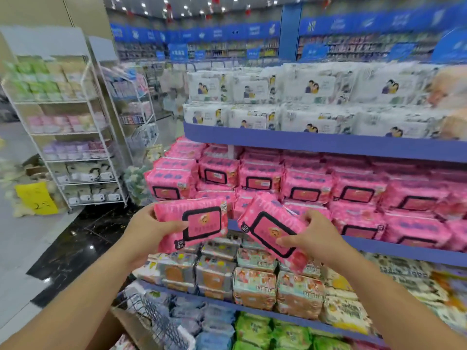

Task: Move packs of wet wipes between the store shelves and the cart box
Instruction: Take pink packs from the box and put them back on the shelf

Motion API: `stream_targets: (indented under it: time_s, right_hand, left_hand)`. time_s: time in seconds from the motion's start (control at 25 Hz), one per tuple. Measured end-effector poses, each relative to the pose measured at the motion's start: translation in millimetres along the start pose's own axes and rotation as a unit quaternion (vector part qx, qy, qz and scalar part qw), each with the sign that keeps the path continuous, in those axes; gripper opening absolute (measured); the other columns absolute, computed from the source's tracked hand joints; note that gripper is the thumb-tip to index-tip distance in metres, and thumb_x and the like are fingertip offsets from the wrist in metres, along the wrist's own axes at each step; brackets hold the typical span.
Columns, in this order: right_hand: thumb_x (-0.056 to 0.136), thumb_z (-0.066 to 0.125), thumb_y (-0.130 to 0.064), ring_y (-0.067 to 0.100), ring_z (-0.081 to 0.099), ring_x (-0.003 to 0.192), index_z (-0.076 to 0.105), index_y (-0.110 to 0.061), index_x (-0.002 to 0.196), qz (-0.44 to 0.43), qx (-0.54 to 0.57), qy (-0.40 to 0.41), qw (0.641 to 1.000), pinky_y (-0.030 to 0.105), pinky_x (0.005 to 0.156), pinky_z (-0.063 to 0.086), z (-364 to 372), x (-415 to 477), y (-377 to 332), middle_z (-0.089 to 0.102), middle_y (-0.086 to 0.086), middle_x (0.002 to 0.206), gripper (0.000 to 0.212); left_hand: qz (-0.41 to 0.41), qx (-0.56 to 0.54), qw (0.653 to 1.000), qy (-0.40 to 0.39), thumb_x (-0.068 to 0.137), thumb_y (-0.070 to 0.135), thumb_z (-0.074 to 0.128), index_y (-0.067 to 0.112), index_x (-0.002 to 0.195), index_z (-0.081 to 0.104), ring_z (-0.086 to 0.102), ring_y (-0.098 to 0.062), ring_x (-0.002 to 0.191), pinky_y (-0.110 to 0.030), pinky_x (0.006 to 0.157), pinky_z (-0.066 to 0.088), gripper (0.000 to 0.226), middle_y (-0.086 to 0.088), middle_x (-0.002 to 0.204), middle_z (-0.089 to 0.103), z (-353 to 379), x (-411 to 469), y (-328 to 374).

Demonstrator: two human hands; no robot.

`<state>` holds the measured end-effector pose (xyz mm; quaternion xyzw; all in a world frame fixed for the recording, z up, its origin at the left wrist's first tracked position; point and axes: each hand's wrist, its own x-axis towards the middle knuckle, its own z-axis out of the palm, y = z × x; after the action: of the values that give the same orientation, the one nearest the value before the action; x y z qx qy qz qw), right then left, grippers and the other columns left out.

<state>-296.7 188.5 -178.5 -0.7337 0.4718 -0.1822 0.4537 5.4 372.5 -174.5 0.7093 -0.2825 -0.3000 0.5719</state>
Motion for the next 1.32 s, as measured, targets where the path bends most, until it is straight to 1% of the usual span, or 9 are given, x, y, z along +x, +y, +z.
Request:
stream_targets:
  time_s: [0.16, 0.28, 0.4, 0.52, 0.64, 0.84, 1.04, 1.24, 1.32]
  right_hand:
    - [0.062, 0.092, -0.046, 0.019, 0.055, 0.070, 0.044, -0.015, 0.106, -0.006, -0.087, 0.011, 0.996, 0.036, 0.061, 0.047, -17, 43, -13, 0.061, 0.009, 0.101, 0.072]
    - [0.061, 0.092, -0.047, 0.021, 0.059, 0.061, 0.038, -0.017, 0.108, -0.017, -0.180, 0.014, 0.983, 0.035, 0.053, 0.046, -15, 84, -27, 0.063, 0.008, 0.093, 0.077]
    - [0.061, 0.090, -0.045, 0.022, 0.068, 0.055, 0.039, -0.015, 0.113, -0.028, -0.250, 0.015, 0.968, 0.039, 0.062, 0.058, -8, 126, -37, 0.071, 0.004, 0.080, 0.079]
    - [0.064, 0.089, -0.049, 0.022, 0.067, 0.085, 0.039, -0.013, 0.133, -0.036, -0.314, 0.036, 0.948, 0.044, 0.079, 0.057, -3, 166, -43, 0.064, 0.009, 0.119, 0.093]
    - [0.066, 0.088, -0.052, 0.023, 0.056, 0.109, 0.037, -0.015, 0.141, -0.045, -0.333, 0.022, 0.942, 0.039, 0.090, 0.050, 2, 205, -39, 0.048, 0.008, 0.141, 0.097]
    - [0.070, 0.076, -0.068, 0.025, 0.034, 0.142, 0.041, -0.018, 0.146, -0.059, -0.451, 0.011, 0.891, 0.038, 0.115, 0.031, 19, 238, -16, 0.038, 0.004, 0.155, 0.098]
    - [0.071, 0.079, -0.062, 0.021, 0.041, 0.133, 0.050, -0.019, 0.136, -0.120, -0.440, 0.033, 0.890, 0.036, 0.110, 0.035, 21, 243, -15, 0.049, -0.002, 0.142, 0.083]
    - [0.080, 0.071, -0.061, 0.022, 0.031, 0.146, 0.033, -0.016, 0.153, -0.114, -0.471, 0.032, 0.874, 0.035, 0.121, 0.021, 27, 242, -12, 0.037, 0.001, 0.157, 0.094]
    - [0.082, 0.070, -0.060, 0.023, 0.030, 0.147, 0.032, -0.015, 0.154, -0.110, -0.453, 0.021, 0.884, 0.036, 0.121, 0.022, 27, 237, -17, 0.035, 0.003, 0.159, 0.093]
  left_hand:
    - [0.041, 0.101, 0.994, -0.010, 0.068, 0.012, 0.095, 0.019, 0.127, 0.059, 0.074, -0.011, 0.068, -0.029, 0.056, 0.058, 0.070, -0.005, 0.098, 0.075, 22, 53, 33]
    - [0.059, 0.165, 0.984, -0.040, 0.075, 0.008, 0.090, 0.024, 0.127, 0.048, 0.068, -0.011, 0.048, -0.024, 0.044, 0.051, 0.069, -0.007, 0.082, 0.072, 30, 106, 49]
    - [0.118, 0.288, 0.947, -0.077, 0.074, 0.019, 0.091, 0.025, 0.128, 0.046, 0.066, -0.005, 0.059, -0.020, 0.051, 0.051, 0.070, 0.001, 0.099, 0.065, 31, 164, 55]
    - [0.159, 0.355, 0.913, -0.124, 0.077, 0.027, 0.089, 0.026, 0.132, 0.044, 0.058, -0.012, 0.061, -0.032, 0.064, 0.051, 0.071, 0.002, 0.095, 0.059, 34, 217, 55]
    - [0.167, 0.404, 0.883, -0.172, 0.080, 0.027, 0.087, 0.027, 0.128, 0.042, 0.057, -0.013, 0.063, -0.028, 0.062, 0.046, 0.067, 0.008, 0.089, 0.054, 35, 260, 44]
    - [0.238, 0.640, 0.703, -0.199, 0.069, 0.046, 0.090, 0.019, 0.119, 0.048, 0.052, -0.022, 0.098, -0.035, 0.075, 0.040, 0.071, 0.000, 0.119, 0.057, 33, 307, 9]
    - [0.287, 0.570, 0.737, -0.224, 0.080, 0.034, 0.085, 0.022, 0.151, 0.040, 0.044, -0.023, 0.137, -0.036, 0.106, 0.040, 0.086, 0.001, 0.150, 0.049, 23, 326, 3]
    - [0.306, 0.638, 0.670, -0.226, 0.089, 0.015, 0.073, 0.020, 0.161, 0.023, 0.033, -0.026, 0.147, -0.039, 0.118, 0.030, 0.087, -0.002, 0.163, 0.035, 33, 329, -5]
    - [0.299, 0.655, 0.664, -0.200, 0.088, 0.010, 0.069, 0.019, 0.161, 0.021, 0.030, -0.027, 0.150, -0.042, 0.124, 0.024, 0.088, -0.005, 0.165, 0.032, 40, 321, -5]
